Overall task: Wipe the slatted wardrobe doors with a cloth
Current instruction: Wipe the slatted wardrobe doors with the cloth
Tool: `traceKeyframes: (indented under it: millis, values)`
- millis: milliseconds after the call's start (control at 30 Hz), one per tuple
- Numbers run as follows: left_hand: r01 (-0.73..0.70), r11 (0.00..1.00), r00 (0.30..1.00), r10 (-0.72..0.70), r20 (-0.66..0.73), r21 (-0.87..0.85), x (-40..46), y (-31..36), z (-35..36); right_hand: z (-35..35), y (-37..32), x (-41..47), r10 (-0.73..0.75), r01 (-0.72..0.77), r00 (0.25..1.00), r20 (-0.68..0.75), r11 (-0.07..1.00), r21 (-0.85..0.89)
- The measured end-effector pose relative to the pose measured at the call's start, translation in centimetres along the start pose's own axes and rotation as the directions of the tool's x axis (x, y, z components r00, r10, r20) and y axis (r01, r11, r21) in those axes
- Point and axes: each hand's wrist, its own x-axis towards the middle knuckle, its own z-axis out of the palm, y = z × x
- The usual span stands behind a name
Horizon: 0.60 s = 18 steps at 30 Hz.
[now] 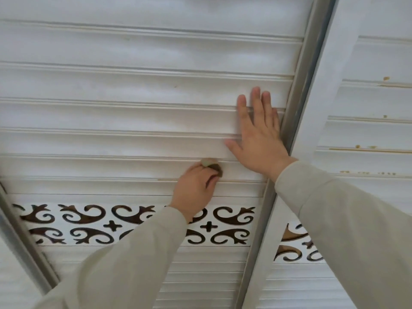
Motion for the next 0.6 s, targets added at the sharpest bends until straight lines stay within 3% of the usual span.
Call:
traceKeyframes:
  millis: [100,200,467,600]
  values:
    - [-0.234,0.972,0.971,0.235,0.033,-0.025,2.0,3.0,3.9,-0.3,0.2,0.0,0.0,0.001,0.999,0.041,1.0,-0.018]
    - [-0.31,0.949,0.941,0.314,0.124,-0.056,2.8,5.7,5.6,-0.2,0.3,0.0,0.006,-0.003,0.999,0.053,0.999,-0.043]
    - [-0.279,0.956,0.948,0.29,0.134,-0.091,0.4,0.7,3.1,0.2,0.3,0.1,-0.009,0.011,0.999,0.037,0.999,-0.049]
    - [-0.242,0.967,0.936,0.254,0.244,-0.08,1.1,1.9,3.1,0.2,0.2,0.2,-0.017,0.019,0.998,0.054,0.999,-0.029]
